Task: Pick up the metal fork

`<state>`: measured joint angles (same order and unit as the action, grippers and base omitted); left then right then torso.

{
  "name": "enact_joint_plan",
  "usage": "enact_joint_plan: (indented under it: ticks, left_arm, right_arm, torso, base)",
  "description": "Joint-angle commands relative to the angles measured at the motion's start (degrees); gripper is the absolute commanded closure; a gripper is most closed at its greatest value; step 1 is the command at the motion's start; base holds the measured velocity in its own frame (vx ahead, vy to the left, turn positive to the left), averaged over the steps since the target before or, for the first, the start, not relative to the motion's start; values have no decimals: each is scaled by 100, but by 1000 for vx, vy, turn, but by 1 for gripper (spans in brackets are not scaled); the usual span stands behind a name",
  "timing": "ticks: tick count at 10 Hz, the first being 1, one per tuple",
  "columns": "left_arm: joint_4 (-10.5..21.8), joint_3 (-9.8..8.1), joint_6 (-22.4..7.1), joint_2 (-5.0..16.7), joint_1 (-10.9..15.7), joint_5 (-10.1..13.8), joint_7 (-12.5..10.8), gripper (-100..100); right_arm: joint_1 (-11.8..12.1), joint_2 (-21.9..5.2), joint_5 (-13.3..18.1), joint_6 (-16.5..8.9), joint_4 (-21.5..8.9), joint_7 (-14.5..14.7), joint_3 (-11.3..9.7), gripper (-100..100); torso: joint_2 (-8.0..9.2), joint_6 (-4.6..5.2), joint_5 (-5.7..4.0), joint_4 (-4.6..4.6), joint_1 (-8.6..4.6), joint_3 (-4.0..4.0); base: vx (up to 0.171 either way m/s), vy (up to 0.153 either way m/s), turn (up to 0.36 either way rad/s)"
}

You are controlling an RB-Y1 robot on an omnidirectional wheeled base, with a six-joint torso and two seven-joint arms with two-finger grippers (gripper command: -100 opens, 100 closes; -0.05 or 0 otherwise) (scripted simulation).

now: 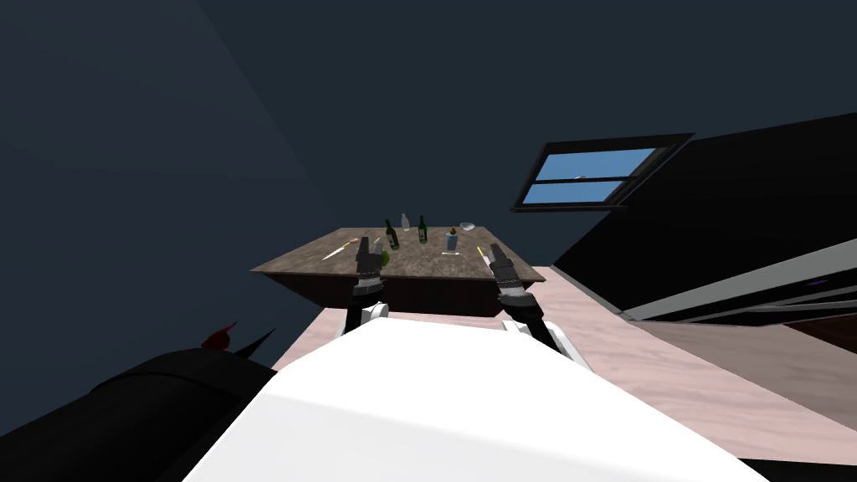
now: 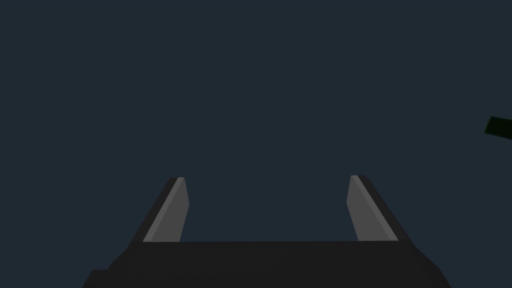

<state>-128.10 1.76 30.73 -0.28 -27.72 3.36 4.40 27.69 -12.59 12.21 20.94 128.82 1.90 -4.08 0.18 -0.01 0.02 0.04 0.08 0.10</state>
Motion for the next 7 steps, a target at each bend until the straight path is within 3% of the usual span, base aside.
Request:
enact_joint_plan:
  ticks: [1,7]
  left_arm:
    - [0,0,0,0,0,0,0,0]
    - [0,0,0,0,0,0,0,0]
  right_arm:
    - [-7,-270,95,28,-76,31,-1,-100]
    - [-57,-1250,636,97,-517,190,-36,-100]
  torso:
    - [0,0,0,0,0,0]
    - [-4,0,1,-1,3,-2]
  base:
    - [-45,22,30]
    - [-40,36,54]
